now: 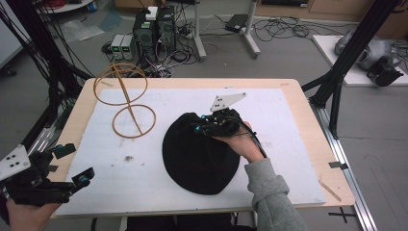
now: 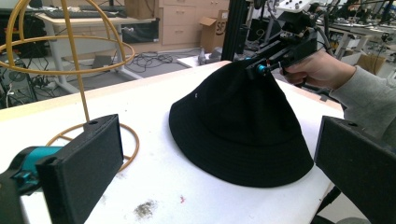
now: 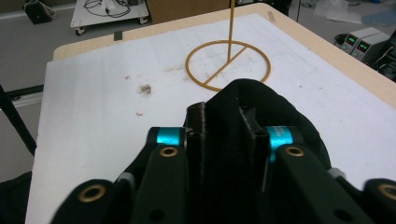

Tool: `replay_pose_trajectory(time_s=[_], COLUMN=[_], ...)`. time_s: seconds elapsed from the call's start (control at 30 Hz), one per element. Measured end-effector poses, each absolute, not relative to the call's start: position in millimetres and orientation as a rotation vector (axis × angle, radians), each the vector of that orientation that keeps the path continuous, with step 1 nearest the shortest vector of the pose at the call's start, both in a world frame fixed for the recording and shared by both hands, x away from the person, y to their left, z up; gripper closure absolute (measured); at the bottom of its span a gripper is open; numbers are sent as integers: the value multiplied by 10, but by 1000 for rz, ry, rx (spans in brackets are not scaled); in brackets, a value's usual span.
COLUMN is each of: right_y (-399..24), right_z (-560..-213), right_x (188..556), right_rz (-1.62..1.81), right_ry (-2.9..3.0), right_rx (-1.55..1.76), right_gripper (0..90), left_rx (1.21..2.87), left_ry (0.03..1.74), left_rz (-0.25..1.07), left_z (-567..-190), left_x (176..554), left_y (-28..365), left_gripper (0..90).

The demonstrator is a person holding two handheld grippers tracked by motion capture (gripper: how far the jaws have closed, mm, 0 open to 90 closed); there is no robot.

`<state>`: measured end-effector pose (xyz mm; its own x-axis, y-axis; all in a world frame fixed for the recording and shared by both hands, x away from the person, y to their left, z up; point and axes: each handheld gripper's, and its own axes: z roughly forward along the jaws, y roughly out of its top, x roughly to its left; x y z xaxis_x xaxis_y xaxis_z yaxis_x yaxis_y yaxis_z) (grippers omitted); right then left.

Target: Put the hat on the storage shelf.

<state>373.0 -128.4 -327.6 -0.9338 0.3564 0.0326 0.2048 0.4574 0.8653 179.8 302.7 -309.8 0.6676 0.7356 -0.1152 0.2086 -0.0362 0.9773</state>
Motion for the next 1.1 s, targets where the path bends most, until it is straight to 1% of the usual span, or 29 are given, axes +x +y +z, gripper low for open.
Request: replay_pose_trajectory(time_s=[0.13, 0.4, 0.57, 0.77, 0.8, 0.83, 0.9, 0.93, 1.03, 1.1], right_y=[-1292, -1301, -1342, -1352, -1352, -1357, -1362, -1362, -1360, -1344], right_z=[-3264, -3235, -3154, -2879, -2879, -2787, -2745, -2652, -2584, -2464], right_x=[3717, 3702, 3698, 3650, 3650, 3636, 3637, 3643, 3656, 3675], right_rz=[1473, 1487, 1508, 1523, 1523, 1531, 1541, 1524, 1516, 1496], right_ry=[2547, 2542, 2526, 2494, 2494, 2466, 2459, 2449, 2456, 2465], right_rx=[475, 473, 484, 449, 449, 461, 449, 441, 428, 409], right_gripper=[817, 844, 852, 861, 861, 855, 855, 858, 861, 865], left_rx=[1587, 1590, 1587, 1572, 1572, 1568, 1563, 1563, 1569, 1575], left_ry=[797, 809, 814, 815, 812, 814, 816, 817, 816, 815], left_rz=[510, 518, 517, 523, 524, 523, 523, 521, 515, 517], left_z=[-3095, -3099, -3098, -3072, -3069, -3066, -3066, -3068, -3073, -3072], left_x=[1796, 1802, 1800, 1770, 1766, 1762, 1760, 1762, 1770, 1773], left_y=[3032, 3036, 3046, 3080, 3090, 3096, 3107, 3109, 3094, 3085], left_gripper=[17, 17, 17, 17, 17, 17, 17, 17, 17, 17])
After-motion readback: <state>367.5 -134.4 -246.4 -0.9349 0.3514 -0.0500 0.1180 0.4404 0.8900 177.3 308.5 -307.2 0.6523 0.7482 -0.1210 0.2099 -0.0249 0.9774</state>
